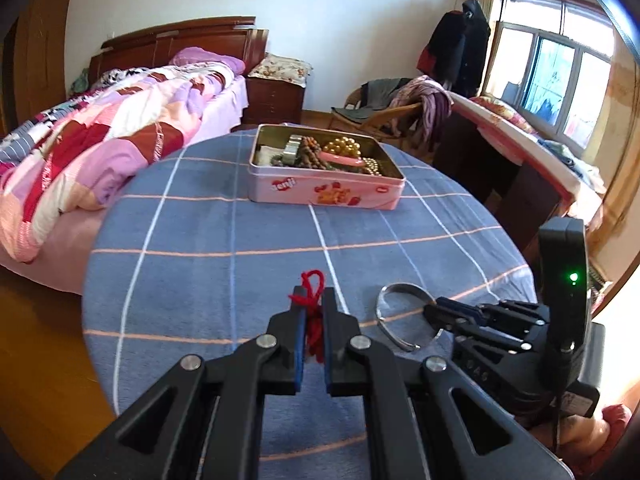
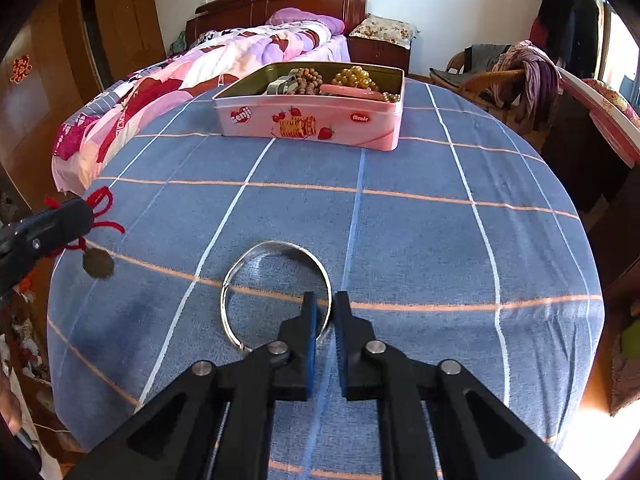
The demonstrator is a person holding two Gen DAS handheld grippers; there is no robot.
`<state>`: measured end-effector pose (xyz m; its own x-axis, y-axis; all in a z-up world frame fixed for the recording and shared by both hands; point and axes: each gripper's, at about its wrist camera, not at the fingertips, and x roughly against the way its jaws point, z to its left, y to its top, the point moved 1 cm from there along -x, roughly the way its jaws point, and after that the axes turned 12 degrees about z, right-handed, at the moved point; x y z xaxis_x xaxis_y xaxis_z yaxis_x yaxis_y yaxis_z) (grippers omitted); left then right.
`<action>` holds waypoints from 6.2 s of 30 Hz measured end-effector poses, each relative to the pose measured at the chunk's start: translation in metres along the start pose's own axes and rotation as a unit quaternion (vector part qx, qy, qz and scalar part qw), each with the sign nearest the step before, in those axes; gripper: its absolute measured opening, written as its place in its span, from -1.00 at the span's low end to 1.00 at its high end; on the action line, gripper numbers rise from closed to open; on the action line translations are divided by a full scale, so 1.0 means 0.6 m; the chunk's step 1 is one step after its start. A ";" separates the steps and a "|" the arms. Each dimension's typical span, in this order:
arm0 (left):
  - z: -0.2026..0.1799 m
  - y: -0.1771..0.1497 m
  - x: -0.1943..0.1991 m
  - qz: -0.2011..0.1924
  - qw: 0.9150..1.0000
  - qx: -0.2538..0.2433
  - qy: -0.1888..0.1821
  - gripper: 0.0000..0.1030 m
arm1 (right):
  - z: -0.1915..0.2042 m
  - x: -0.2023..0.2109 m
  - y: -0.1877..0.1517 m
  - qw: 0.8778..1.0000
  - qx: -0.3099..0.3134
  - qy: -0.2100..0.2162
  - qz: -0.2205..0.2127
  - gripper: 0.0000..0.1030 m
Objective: Organize jewelry
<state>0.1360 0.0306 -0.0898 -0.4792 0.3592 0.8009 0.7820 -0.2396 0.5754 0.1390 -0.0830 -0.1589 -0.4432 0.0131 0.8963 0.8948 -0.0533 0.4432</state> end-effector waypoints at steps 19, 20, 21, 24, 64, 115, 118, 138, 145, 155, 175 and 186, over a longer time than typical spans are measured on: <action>-0.011 0.017 0.012 -0.003 0.999 -0.010 0.043 -0.86 | -0.022 0.118 0.021 0.994 -0.052 0.045 -0.086 -0.94; -0.012 0.018 0.014 -0.005 0.999 -0.011 0.042 -0.86 | -0.023 0.122 0.022 0.994 -0.054 0.045 -0.090 -0.94; -0.013 0.020 0.016 -0.006 0.999 -0.012 0.042 -0.86 | -0.024 0.128 0.023 0.993 -0.055 0.046 -0.095 -0.94; -0.017 0.025 0.019 -0.011 0.999 -0.015 0.041 -0.86 | -0.025 0.138 0.026 0.992 -0.056 0.045 -0.105 -0.94; -0.007 0.227 -0.050 -0.067 0.998 0.009 0.011 -0.86 | -0.088 0.130 0.229 0.974 -0.119 0.035 -0.191 -0.94; -0.007 0.301 -0.246 -0.035 0.992 0.004 0.119 -0.86 | -0.096 -0.115 0.339 0.983 -0.126 -0.051 -0.122 -0.93; -0.005 0.302 -0.246 -0.035 0.992 0.003 0.120 -0.86 | -0.098 -0.115 0.340 0.983 -0.126 -0.047 -0.122 -0.93; -0.010 0.302 -0.250 -0.037 0.989 -0.002 0.140 -0.74 | -0.123 -0.077 0.330 0.970 -0.169 -0.038 -0.172 -0.92; -0.014 0.296 -0.258 -0.015 0.991 0.008 0.130 0.75 | -0.124 -0.074 0.327 0.969 -0.170 -0.036 -0.175 -0.92; -0.018 0.298 -0.256 -0.015 0.991 0.008 0.136 0.76 | -0.129 -0.084 0.330 0.970 -0.178 -0.031 -0.160 -0.86; 0.002 0.247 -0.173 -0.072 0.981 0.042 0.178 1.00 | -0.092 -0.016 0.298 0.948 -0.158 -0.079 -0.266 0.66; -0.024 0.173 -0.070 -0.093 0.976 0.033 0.196 1.00 | -0.050 0.089 0.192 0.954 -0.133 -0.072 -0.258 0.66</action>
<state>0.2316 -0.0225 -0.0610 -0.7209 0.0159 0.6928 0.6844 -0.1407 0.7154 0.2171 -0.1185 -0.0602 -0.7916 0.2426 0.5609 0.5064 -0.2534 0.8242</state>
